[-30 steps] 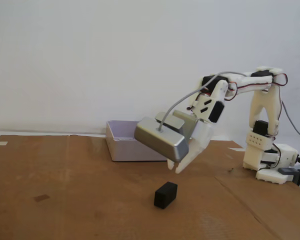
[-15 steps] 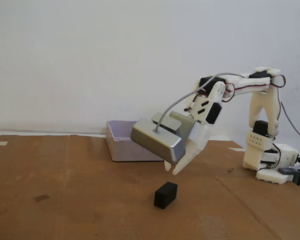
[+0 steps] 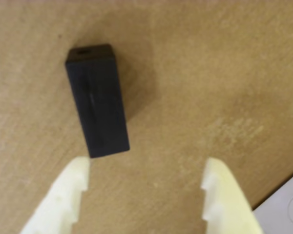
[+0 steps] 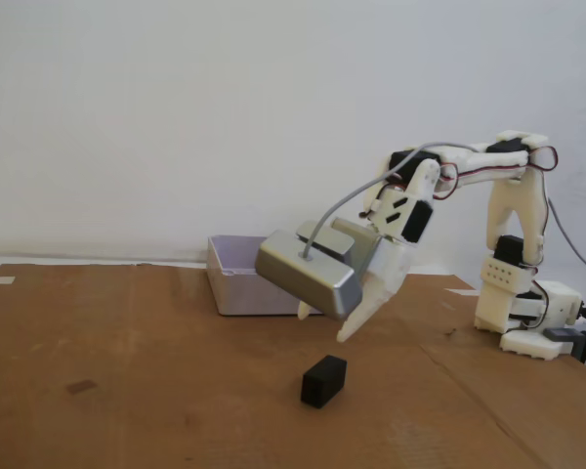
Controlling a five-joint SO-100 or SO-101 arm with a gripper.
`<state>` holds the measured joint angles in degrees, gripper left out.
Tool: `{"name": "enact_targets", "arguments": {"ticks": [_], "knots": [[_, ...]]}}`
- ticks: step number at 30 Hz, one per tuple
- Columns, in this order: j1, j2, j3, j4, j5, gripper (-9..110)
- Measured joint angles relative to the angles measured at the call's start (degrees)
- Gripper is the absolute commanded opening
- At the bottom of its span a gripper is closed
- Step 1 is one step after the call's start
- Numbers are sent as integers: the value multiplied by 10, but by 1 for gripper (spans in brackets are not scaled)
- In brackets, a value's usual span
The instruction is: Grasp a block and put it in the box.
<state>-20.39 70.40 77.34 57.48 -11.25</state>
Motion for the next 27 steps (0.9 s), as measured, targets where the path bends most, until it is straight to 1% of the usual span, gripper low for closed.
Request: {"name": "enact_targets", "arguments": {"ticks": [9,20,25,27], "knots": [[-25,0,0,0,0,30],[-25,-26,-7,0,0,31],[-35,-44,-25,0,-1,40],[-43,-44,-26,0,-4,41]]}}
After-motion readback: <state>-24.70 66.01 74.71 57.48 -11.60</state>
